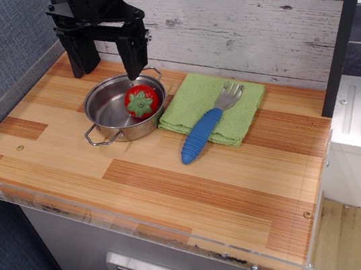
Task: Place the fork to the left of the pot.
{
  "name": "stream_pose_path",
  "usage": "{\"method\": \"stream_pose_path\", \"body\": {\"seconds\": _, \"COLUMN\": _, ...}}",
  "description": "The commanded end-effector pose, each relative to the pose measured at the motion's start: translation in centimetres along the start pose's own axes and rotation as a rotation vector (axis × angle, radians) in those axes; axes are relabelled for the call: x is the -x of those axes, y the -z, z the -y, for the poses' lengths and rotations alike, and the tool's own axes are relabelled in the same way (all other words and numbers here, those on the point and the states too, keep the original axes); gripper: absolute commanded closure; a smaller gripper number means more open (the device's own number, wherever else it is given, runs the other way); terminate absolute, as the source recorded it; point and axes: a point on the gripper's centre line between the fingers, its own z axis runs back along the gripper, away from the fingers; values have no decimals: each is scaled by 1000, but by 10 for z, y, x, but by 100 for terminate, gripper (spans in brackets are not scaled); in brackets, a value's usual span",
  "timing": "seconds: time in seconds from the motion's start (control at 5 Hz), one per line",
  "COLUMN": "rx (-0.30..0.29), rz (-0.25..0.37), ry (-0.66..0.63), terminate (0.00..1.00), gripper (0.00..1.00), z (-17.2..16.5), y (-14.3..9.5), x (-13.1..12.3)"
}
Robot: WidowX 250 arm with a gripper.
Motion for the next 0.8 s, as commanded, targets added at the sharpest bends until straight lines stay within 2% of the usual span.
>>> {"method": "stream_pose_path", "body": {"seconds": 0.0, "rx": 0, "rz": 0, "ry": 0, "terminate": 0, "gripper": 0, "z": 0, "y": 0, "x": 0}}
{"method": "stream_pose_path", "body": {"seconds": 0.2, "rx": 8, "rz": 33, "ry": 9, "terminate": 0, "gripper": 0, "z": 35, "y": 17, "x": 2}}
{"method": "stream_pose_path", "body": {"seconds": 0.6, "rx": -24, "rz": 28, "ry": 18, "terminate": 0, "gripper": 0, "z": 74, "y": 57, "x": 6}}
